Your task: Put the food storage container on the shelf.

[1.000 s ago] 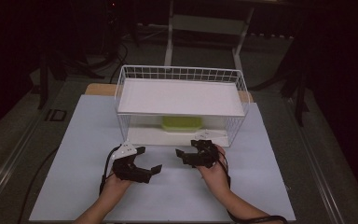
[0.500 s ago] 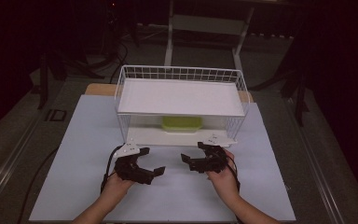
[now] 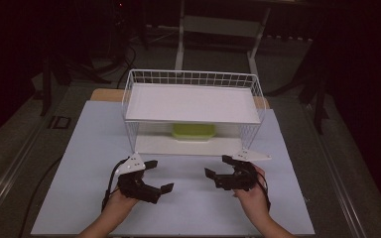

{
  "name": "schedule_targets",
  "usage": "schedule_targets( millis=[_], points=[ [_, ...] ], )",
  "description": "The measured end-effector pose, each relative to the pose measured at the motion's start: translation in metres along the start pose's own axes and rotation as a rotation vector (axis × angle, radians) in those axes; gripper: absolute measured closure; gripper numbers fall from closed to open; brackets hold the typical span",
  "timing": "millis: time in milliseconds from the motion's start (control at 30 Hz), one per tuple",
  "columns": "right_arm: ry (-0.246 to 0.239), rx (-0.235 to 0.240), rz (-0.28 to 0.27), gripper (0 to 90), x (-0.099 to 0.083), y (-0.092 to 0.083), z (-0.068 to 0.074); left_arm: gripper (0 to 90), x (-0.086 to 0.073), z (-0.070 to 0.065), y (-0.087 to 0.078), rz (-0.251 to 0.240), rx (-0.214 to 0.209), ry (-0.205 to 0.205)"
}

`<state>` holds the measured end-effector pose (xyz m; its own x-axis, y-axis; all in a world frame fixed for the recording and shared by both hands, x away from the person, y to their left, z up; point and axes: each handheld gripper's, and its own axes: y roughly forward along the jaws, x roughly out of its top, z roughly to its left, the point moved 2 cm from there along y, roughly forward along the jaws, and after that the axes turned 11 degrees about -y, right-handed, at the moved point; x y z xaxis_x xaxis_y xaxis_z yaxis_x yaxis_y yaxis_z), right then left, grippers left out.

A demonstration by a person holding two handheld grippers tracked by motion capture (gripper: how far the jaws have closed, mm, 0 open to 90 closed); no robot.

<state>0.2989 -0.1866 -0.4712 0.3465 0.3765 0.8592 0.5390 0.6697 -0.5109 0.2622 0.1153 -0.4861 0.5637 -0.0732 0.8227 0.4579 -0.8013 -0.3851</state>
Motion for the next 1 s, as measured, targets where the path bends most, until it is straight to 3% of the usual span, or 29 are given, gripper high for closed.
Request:
schedule_targets(
  millis=[367,567,733,1000],
  points=[
    [0.015,-0.008,0.009,14.8,-0.022,-0.026,0.001,0.4,-0.009,0.0,-0.019,0.002,0.02,-0.008],
    [0.02,-0.018,0.014,14.8,-0.034,-0.038,-0.001,0.4,-0.016,0.002,-0.029,-0.001,0.051,-0.004],
    [0.033,-0.018,0.035,14.8,-0.04,-0.043,-0.004,0.4,-0.022,0.006,-0.031,-0.002,0.06,-0.022],
    [0.044,-0.021,0.014,14.8,-0.047,-0.049,-0.01,0.4,-0.027,0.011,-0.031,-0.004,0.077,-0.018]
  ],
)
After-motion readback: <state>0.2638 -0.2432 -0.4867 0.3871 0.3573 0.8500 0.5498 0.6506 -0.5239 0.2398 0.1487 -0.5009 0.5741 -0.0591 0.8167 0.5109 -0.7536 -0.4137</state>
